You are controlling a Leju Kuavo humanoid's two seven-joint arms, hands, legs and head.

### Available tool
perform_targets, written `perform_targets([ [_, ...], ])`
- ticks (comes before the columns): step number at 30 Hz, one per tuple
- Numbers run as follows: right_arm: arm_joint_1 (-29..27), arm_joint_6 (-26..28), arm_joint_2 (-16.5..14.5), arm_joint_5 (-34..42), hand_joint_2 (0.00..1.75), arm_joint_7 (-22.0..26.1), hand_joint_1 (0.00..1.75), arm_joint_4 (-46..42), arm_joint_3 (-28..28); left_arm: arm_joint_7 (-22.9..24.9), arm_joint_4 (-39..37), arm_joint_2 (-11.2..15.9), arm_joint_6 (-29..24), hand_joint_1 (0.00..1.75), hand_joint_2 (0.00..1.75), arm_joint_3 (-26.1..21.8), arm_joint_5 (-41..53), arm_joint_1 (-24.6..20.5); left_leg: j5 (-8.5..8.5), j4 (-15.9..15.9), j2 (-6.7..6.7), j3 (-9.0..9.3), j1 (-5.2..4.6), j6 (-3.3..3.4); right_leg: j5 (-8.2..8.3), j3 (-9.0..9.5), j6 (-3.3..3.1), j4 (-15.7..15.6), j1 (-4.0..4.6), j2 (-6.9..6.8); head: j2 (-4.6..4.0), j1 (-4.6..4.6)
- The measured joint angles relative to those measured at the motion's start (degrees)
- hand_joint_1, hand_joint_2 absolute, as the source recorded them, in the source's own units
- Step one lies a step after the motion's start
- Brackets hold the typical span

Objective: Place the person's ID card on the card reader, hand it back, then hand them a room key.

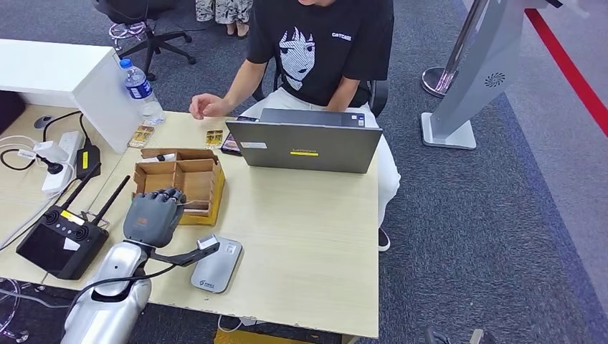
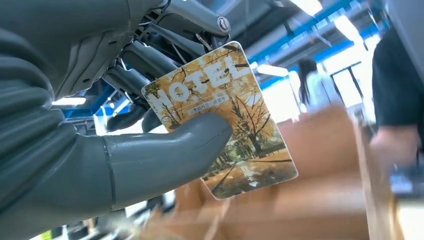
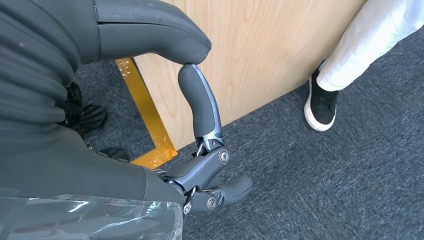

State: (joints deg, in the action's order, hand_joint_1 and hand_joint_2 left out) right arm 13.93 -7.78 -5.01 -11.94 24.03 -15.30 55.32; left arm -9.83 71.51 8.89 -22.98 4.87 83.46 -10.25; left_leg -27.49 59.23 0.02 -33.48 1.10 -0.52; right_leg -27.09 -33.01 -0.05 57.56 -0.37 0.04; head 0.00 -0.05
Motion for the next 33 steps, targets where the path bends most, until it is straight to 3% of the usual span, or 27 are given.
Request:
perform_targets([
  [8, 0.9, 0.6, -0.2, -1.6, 1.75, -1.3, 0.00, 0.0, 0.0, 2.0, 4.7, -3.5, 5.3, 1.75, 1.75, 0.0, 0.3, -7.6, 0.05, 0.0, 0.00, -0.01, 0.01, -0.01, 0.06, 0.00, -0.01, 0.0, 0.00, 0.00, 0.00, -0.01],
  [17, 2.4, 1.3, -0.6, -3.3, 1.75, -2.5, 0.00, 0.1, -0.1, 4.1, -0.4, -4.0, 9.1, 1.75, 1.75, -1.6, 0.4, -17.8, 0.07, 0.0, 0.02, 0.00, 0.02, -0.03, 0.09, 0.00, -0.06, 0.0, 0.00, 0.01, 0.00, -0.01],
  [19, 2.6, 1.3, -0.6, -3.4, 1.75, -2.5, 0.00, 0.1, -0.1, 4.4, -1.8, -4.0, 9.1, 1.13, 1.75, -2.0, 0.6, -19.0, 0.07, 0.0, 0.03, 0.00, 0.02, -0.03, 0.09, -0.01, -0.06, 0.0, 0.00, 0.03, 0.00, -0.01],
  [21, 2.6, 1.3, -0.7, -3.4, 1.75, -2.5, 0.00, 0.1, -0.1, 4.5, -2.8, -4.1, 8.9, 0.25, 1.75, -2.4, 0.6, -19.5, 0.07, 0.0, 0.04, 0.00, 0.02, -0.03, 0.09, -0.02, -0.06, 0.0, 0.00, 0.04, 0.00, -0.01],
  [23, 2.7, 1.3, -0.7, -3.3, 1.75, -2.5, 0.00, 0.1, -0.1, 4.4, -3.5, -4.2, 8.4, 0.00, 1.75, -2.7, 0.3, -19.5, 0.06, 0.0, 0.04, -0.02, 0.01, -0.03, 0.09, -0.02, -0.06, 0.0, 0.00, 0.04, 0.00, -0.01],
  [27, 2.6, 1.3, -0.7, -3.1, 1.75, -1.9, 0.00, 0.1, -0.1, 2.5, -3.0, -4.7, 5.4, 0.00, 1.75, -4.2, -2.6, -17.5, 0.04, 0.0, 0.05, -0.04, -0.01, -0.02, 0.08, -0.03, -0.05, 0.0, 0.00, 0.06, 0.00, 0.00],
  [33, 1.1, 1.6, -0.7, -2.6, 1.75, -1.1, 0.00, 0.1, 0.4, -6.6, 8.3, -8.3, 2.9, 0.00, 1.75, -10.0, -17.6, -7.2, -0.02, 0.0, 0.10, -0.10, -0.02, -0.01, 0.01, -0.12, 0.00, 0.0, 0.00, 0.13, 0.00, -0.01],
])
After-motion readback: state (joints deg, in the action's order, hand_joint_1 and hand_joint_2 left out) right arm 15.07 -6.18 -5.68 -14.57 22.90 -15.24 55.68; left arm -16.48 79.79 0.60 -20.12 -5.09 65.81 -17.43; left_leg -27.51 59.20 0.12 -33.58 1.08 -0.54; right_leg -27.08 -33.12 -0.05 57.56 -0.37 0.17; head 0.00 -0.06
